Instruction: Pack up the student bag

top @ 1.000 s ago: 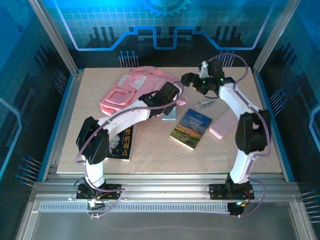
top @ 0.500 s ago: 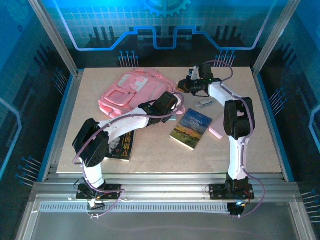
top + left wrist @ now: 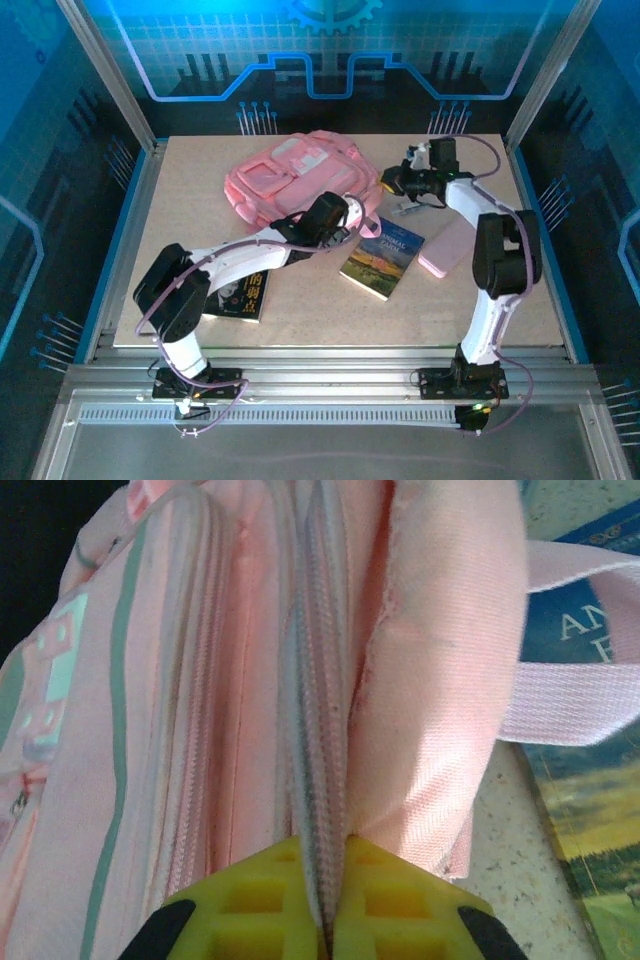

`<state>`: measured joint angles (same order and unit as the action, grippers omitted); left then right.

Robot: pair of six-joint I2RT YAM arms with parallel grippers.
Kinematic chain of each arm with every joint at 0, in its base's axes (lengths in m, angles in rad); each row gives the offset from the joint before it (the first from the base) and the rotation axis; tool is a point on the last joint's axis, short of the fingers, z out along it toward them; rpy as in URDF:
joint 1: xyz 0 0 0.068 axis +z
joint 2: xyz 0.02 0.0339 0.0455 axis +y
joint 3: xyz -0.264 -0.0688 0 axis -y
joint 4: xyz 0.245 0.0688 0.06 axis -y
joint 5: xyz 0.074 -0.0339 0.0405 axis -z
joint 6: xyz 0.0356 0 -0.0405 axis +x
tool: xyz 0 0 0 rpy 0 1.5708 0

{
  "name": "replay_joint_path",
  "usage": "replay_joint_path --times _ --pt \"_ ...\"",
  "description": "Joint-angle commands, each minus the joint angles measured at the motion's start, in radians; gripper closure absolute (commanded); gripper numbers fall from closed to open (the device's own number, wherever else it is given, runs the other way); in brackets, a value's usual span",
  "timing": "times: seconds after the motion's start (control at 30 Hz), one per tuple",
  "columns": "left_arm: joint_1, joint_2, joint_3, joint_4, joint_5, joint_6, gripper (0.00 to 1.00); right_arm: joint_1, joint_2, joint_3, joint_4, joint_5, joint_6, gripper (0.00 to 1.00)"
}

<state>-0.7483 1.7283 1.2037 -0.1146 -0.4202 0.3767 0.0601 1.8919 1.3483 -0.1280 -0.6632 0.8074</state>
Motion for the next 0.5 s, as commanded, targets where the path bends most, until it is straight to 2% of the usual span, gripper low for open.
replay_joint_path --times 0.0,0.1,0.2,0.27,0.33,0.43,0.47 --pt "0.066 -0.056 -0.066 0.063 -0.049 -0.002 1.00 -0.076 -0.177 -0.126 0.017 0.007 -0.048 1.00" --pt "0.098 -0.051 -0.081 0.063 -0.072 -0.034 1.00 -0.055 -0.264 -0.220 0.016 0.004 -0.049 1.00" --pt "0.101 -0.045 -0.093 0.075 -0.108 -0.043 1.00 0.007 -0.324 -0.292 0.030 0.026 -0.027 1.00" --pt "0.101 -0.050 -0.109 0.088 -0.119 -0.054 0.97 0.061 -0.346 -0.319 0.021 0.053 -0.020 1.00" --pt "0.104 -0.053 -0.133 0.104 -0.155 -0.062 0.97 0.113 -0.351 -0.331 0.005 0.089 -0.033 1.00" --pt "0.101 -0.080 -0.181 0.110 -0.188 -0.088 1.00 0.134 -0.312 -0.291 -0.036 0.112 -0.064 1.00" --pt "0.099 -0.096 -0.202 0.110 -0.185 -0.095 1.00 0.132 -0.292 -0.267 -0.054 0.123 -0.079 0.90"
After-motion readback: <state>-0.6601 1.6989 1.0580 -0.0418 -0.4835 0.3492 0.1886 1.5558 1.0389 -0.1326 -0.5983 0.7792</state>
